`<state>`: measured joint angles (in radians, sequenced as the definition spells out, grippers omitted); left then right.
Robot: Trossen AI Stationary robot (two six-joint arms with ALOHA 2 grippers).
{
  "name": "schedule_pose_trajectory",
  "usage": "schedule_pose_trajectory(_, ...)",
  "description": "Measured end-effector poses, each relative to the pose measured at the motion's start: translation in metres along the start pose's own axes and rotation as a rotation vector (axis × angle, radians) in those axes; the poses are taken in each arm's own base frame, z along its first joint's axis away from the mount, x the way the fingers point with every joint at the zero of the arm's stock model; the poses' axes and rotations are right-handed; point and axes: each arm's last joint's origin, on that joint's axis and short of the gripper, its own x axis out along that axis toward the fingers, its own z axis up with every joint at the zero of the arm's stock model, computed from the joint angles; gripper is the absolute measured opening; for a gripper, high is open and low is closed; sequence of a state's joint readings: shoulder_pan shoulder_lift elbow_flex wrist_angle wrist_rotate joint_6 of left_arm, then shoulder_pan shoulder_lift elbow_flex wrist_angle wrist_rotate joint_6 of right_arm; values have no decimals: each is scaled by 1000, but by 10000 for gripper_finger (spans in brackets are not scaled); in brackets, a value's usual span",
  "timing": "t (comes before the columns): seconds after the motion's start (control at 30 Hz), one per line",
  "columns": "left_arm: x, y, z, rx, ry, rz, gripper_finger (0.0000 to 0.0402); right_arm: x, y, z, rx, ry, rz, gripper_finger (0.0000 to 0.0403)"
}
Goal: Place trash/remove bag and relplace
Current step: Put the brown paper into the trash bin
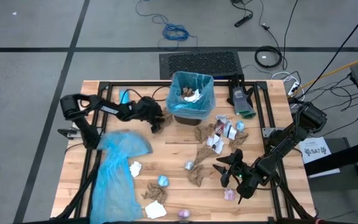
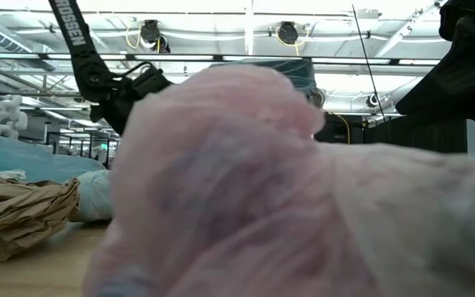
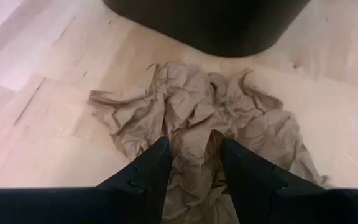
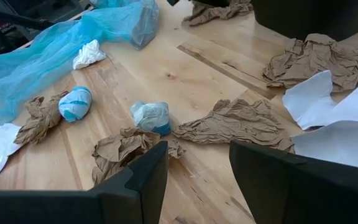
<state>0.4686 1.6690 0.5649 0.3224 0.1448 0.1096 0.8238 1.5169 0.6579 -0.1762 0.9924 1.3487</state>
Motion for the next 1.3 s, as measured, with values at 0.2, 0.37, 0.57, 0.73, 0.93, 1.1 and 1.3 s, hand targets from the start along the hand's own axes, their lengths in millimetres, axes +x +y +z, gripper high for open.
schedule_pose_trajectory(0.2,8,-4,-8,-51,62,-14,77,0,0,0,2,0,2,164)
schedule_pose_trajectory(0.37,-2,-15,-3,-51,64,-47,10,0,0,0,5,3,3,164)
schedule_pose_trajectory(0.57,-30,-34,3,-33,109,-83,3,0,1,0,9,3,5,164)
schedule_pose_trajectory(0.73,-63,-44,5,-48,157,3,2,0,1,0,11,3,5,164)
schedule_pose_trajectory(0.93,-107,-47,9,-95,109,66,1,0,1,0,9,3,5,164)
schedule_pose_trajectory(1.1,-142,-45,9,-107,24,145,1,0,1,0,7,0,4,164)
schedule_pose_trajectory(1.3,-188,-44,31,-145,-173,189,0,3,0,2,10,-5,-6,164)
